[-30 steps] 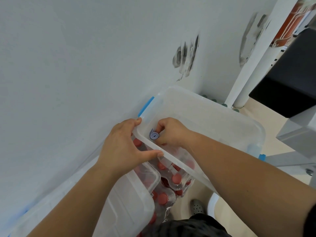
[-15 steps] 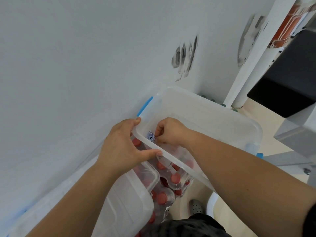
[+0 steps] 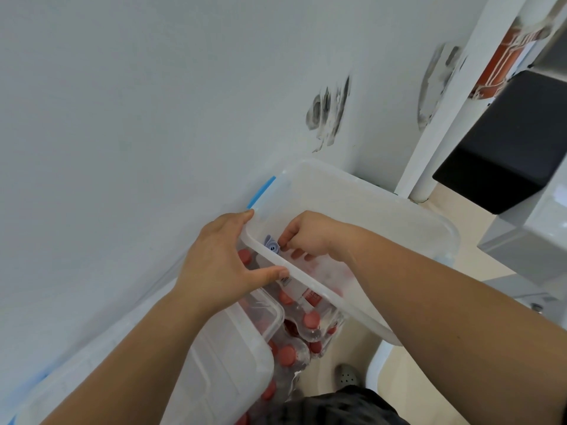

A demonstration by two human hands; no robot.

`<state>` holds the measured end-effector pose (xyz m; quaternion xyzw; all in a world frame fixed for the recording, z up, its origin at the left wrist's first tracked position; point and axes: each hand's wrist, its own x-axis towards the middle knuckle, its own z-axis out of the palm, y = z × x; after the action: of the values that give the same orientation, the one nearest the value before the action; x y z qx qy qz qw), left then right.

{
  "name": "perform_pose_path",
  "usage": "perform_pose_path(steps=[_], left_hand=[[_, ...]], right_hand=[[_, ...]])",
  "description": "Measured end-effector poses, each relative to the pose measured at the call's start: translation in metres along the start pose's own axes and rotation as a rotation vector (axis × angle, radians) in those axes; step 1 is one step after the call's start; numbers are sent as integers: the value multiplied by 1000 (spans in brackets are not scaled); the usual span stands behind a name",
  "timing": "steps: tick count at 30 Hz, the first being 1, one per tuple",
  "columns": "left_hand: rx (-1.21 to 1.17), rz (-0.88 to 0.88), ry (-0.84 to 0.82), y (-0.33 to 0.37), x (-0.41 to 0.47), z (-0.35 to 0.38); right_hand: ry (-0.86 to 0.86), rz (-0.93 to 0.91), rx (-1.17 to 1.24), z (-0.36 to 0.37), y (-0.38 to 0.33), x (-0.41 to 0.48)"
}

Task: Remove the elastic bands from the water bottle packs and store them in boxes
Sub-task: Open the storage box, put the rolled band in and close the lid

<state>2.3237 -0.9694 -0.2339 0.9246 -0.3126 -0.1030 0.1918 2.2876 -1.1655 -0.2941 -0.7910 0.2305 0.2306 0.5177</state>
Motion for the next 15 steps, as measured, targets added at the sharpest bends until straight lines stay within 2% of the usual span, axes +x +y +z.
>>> perform_pose_path(steps=[15], left_hand=[[56, 52, 14, -2, -5, 1]], right_hand=[[56, 16, 10, -1, -3, -9]])
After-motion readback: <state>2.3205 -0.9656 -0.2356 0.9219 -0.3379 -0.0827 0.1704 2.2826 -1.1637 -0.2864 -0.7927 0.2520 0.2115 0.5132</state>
